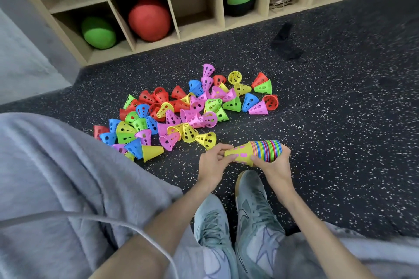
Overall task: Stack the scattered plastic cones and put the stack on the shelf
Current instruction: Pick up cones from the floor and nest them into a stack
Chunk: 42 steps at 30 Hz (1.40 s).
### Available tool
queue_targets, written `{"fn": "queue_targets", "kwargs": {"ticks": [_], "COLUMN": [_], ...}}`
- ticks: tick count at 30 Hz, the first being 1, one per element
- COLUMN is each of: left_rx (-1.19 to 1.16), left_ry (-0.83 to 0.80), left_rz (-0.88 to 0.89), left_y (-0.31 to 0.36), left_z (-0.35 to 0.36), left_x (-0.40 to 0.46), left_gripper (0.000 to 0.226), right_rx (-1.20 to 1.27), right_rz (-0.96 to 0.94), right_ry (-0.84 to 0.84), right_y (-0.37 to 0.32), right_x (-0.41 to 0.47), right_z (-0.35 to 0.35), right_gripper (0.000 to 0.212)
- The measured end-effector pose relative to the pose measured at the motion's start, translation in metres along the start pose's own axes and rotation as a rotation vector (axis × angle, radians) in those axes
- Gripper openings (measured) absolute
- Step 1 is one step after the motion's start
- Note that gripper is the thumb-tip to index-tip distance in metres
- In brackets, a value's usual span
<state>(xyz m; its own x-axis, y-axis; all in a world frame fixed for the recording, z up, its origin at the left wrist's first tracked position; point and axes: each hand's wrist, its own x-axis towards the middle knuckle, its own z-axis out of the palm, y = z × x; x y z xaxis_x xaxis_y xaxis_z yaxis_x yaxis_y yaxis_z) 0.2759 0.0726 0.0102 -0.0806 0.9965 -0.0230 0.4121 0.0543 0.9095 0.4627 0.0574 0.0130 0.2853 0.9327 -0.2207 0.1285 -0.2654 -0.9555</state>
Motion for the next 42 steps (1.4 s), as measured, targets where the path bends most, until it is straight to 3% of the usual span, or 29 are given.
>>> {"fn": "queue_targets", "kwargs": {"ticks": [5,9,13,16,19,24,30,34,42], "left_rx": [0.075,0.311,0.513,0.610,0.706,0.817,0.858,0.691,0.678], "left_ry": [-0.031,0.004,-0.114,-0.193,-0.269,-0.248,-0.253,-0.331,-0.497], "left_rz": [-0.004,-0.043,-0.137,-0.079,-0.061,-0.048,-0.010,0.005,0.216], "left_y": [-0.004,-0.027,-0.037,-0.038,-0.047,-0.059,-0.063,-0.049,0.006], "left_z": [-0.011,-0.020,-0.027,-0.027,-0.025,-0.030,-0.038,-0.024,0.003], "left_x": [0.017,0.048,0.080,0.105,0.128,0.144,0.146,0.124,0.066], "left_gripper": [0.016,0.028,0.053,0.081,0.093,0.082,0.083,0.080,0.086], "right_rx": [-0.042,-0.021,-0.052,-0.058,-0.032,0.021,0.056,0.057,0.077], "right_rz": [-0.007,0.042,0.048,0.057,0.073,0.102,0.135,0.135,0.112], "right_ry": [0.078,0.089,0.095,0.099,0.114,0.118,0.104,0.124,0.243], "right_y": [0.001,0.008,0.018,0.027,0.035,0.039,0.042,0.033,0.000], "right_x": [0.000,0.002,0.006,0.013,0.020,0.033,0.039,0.037,0.031], "right_z": [0.006,0.006,0.004,0.004,0.006,0.010,0.014,0.009,-0.014], "right_gripper": [0.088,0.085,0.087,0.087,0.086,0.086,0.079,0.076,0.076]}}
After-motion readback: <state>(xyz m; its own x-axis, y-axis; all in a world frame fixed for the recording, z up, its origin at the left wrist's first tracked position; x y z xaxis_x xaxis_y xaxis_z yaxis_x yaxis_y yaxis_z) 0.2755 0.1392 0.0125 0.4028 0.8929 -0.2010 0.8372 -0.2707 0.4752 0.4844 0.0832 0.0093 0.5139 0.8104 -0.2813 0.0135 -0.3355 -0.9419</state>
